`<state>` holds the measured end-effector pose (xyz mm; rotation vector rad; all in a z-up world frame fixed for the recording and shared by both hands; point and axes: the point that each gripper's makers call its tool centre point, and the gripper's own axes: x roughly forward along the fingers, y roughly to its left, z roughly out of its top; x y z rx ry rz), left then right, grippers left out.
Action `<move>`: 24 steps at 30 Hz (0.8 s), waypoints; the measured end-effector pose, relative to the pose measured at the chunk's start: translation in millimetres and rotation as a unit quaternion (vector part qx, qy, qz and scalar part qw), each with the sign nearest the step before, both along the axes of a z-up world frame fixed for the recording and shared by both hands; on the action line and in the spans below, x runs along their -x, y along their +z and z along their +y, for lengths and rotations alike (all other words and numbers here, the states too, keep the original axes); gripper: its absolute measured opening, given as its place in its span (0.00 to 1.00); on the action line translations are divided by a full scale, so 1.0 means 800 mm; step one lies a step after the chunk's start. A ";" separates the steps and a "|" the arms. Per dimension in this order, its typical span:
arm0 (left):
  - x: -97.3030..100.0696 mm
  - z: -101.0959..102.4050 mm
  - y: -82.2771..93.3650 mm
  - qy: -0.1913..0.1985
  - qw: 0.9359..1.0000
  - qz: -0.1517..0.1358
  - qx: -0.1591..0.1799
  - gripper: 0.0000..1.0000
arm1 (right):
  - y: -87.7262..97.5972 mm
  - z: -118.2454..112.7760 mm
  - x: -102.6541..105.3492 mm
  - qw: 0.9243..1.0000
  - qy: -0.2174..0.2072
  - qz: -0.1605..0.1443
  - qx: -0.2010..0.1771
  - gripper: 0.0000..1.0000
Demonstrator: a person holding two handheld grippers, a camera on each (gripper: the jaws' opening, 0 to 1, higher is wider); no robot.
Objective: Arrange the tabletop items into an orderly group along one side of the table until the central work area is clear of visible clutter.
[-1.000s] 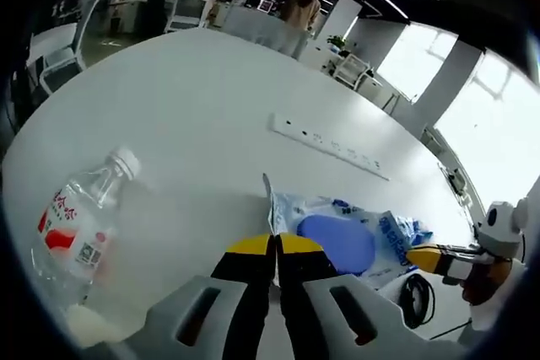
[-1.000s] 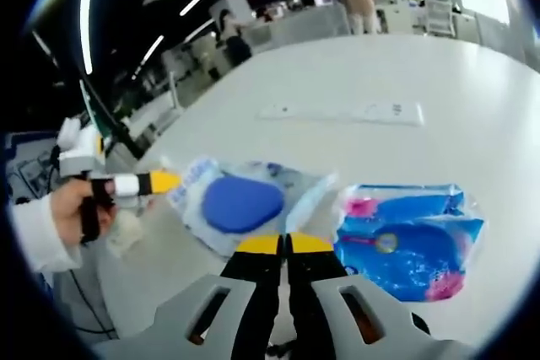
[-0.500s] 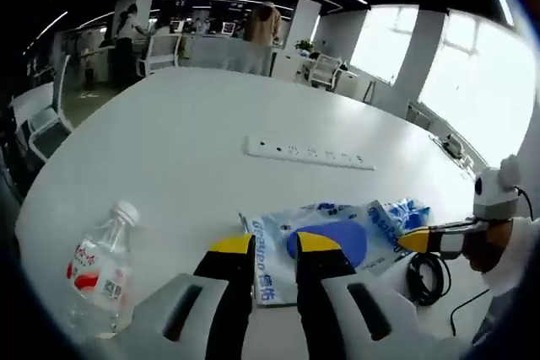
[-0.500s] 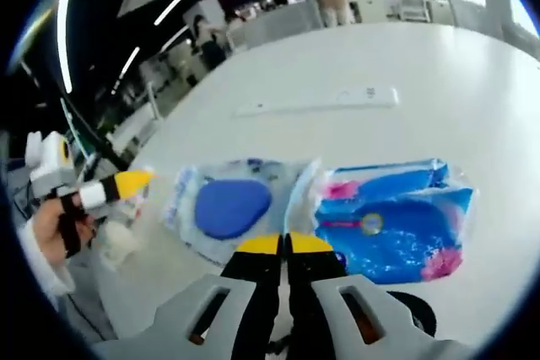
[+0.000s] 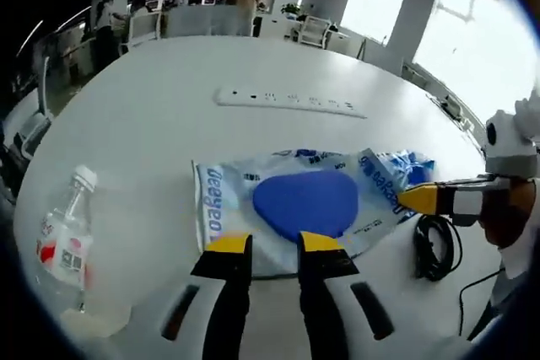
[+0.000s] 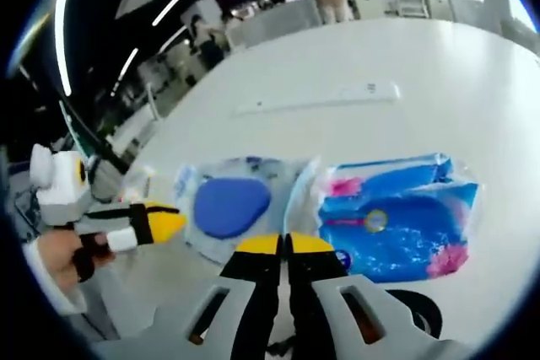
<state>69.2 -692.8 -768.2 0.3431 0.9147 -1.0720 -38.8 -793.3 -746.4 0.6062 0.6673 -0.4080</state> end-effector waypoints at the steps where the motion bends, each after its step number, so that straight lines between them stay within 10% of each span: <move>1: -0.002 0.001 -0.004 0.010 1.000 -0.001 0.003 0.21 | 0.004 -0.001 0.000 1.000 -0.004 -0.003 -0.003 0.00; 18: -0.007 0.001 -0.001 0.047 0.998 0.009 0.029 0.17 | 0.023 0.024 -0.024 0.991 0.109 -0.006 0.082 0.11; 21: -0.006 0.001 -0.001 0.046 0.999 0.006 0.026 0.17 | -0.001 0.024 -0.016 0.995 0.076 0.040 0.051 0.23; 24: -0.006 0.002 -0.001 0.047 0.998 0.006 0.029 0.17 | -0.010 0.003 -0.010 0.997 0.001 0.054 0.058 0.07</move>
